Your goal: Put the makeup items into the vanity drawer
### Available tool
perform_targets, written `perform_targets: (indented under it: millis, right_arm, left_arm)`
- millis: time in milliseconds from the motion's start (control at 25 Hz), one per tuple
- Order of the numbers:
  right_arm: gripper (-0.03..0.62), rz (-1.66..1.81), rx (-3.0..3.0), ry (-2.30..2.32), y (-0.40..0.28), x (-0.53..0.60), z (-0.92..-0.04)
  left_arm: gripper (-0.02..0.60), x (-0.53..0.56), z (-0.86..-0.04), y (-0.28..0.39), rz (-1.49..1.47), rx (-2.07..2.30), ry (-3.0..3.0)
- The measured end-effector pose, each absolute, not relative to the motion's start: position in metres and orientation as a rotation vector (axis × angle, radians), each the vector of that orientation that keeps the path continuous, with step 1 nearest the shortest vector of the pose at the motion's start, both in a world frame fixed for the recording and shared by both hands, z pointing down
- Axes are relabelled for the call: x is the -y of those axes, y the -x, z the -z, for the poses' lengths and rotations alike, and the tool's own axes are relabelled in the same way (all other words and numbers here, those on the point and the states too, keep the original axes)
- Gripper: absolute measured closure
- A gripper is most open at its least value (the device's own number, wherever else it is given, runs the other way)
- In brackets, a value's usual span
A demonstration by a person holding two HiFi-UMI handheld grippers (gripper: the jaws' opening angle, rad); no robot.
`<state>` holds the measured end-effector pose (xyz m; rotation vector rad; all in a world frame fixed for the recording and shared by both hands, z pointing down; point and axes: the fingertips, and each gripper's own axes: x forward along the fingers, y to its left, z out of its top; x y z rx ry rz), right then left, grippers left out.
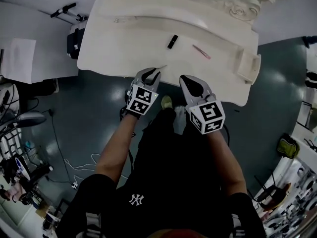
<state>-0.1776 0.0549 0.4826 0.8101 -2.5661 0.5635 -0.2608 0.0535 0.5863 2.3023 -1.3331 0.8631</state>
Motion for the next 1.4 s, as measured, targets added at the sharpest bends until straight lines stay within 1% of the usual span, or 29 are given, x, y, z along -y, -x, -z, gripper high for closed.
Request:
perform_targets:
  millis: [320, 680, 880, 960, 1240, 1400]
  right_arm:
    - [0.571, -0.588, 2.548, -0.793, 0.176, -0.038, -0.503]
    - [0.571, -0.599, 2.529, -0.790, 0.169, -0.024, -0.509]
    - [0.570, -0.605, 2.517, -0.796, 0.164, -0.021, -0.512]
    - [0.571, -0.607, 2.514, -0.801, 0.162, -0.020, -0.512]
    - [0.571, -0.608, 2.513, -0.834, 0.157, -0.018, -0.508]
    - [0.571, -0.619, 2.511, -0.872, 0.148, -0.016, -0.506]
  left_arm:
    - [0.517, -0.047, -0.631, 0.263, -1.065, 1.239, -2.297]
    - [0.518, -0.044, -0.655, 0.265, -1.133, 1.172, -2.267]
    - [0.522, -0.043, -0.658, 0.265, -1.112, 1.170, -2.261]
    - [0.544, -0.043, -0.658, 0.263, -1.106, 1.165, -2.272]
    - [0.548, -0.044, -0.657, 0.260, -1.088, 1.160, -2.273]
    - [0.548, -0.044, -0.648, 0.248, -1.009, 1.149, -2.269]
